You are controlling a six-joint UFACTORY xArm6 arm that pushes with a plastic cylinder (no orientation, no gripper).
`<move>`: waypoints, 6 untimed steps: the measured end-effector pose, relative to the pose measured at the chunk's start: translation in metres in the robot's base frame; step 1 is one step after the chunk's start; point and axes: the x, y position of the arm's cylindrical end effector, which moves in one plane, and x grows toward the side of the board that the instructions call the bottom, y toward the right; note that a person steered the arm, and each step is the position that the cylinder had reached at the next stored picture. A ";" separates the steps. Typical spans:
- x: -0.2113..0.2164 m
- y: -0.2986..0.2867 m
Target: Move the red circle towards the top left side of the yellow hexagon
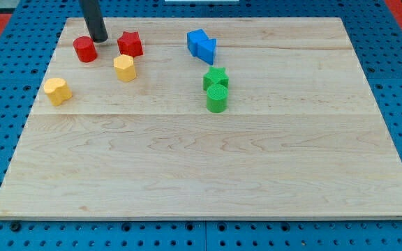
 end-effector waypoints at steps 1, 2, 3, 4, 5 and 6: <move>-0.004 -0.014; -0.010 -0.053; 0.001 -0.058; 0.005 -0.025; 0.007 0.001; 0.009 -0.041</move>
